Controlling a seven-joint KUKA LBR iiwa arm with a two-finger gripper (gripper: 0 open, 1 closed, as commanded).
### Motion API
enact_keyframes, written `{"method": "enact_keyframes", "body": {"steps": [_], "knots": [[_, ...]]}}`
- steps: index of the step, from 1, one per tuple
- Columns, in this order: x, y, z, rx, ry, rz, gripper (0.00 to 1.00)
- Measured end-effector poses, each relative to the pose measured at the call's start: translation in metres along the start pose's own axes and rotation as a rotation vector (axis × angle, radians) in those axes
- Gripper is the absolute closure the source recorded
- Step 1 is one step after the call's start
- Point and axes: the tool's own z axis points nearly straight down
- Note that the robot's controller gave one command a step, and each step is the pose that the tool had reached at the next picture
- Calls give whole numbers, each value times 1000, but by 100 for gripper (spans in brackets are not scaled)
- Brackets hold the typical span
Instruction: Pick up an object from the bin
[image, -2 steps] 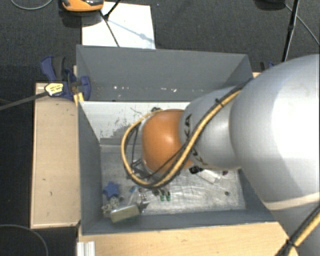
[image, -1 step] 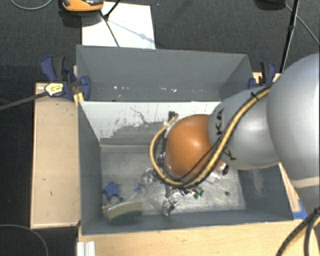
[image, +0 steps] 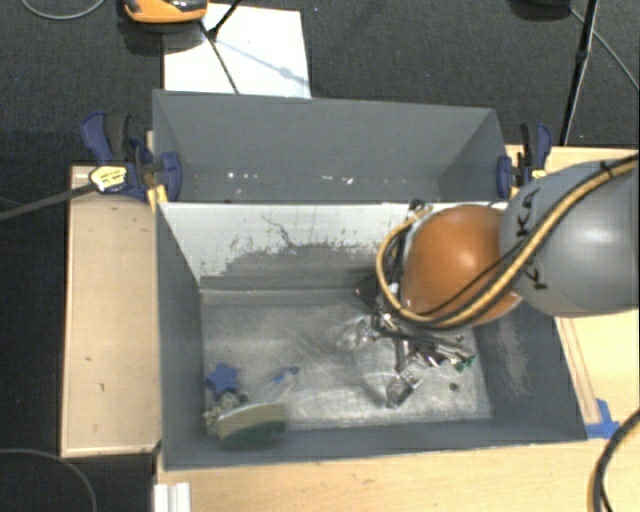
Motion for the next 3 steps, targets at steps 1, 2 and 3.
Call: {"method": "enact_keyframes", "body": {"steps": [1, 2, 3], "knots": [[23, -63, 0, -1, 0, 10, 0], [37, -78, 14, -7, -4, 169, 0], [8, -104, 17, -17, 18, -24, 0]]}}
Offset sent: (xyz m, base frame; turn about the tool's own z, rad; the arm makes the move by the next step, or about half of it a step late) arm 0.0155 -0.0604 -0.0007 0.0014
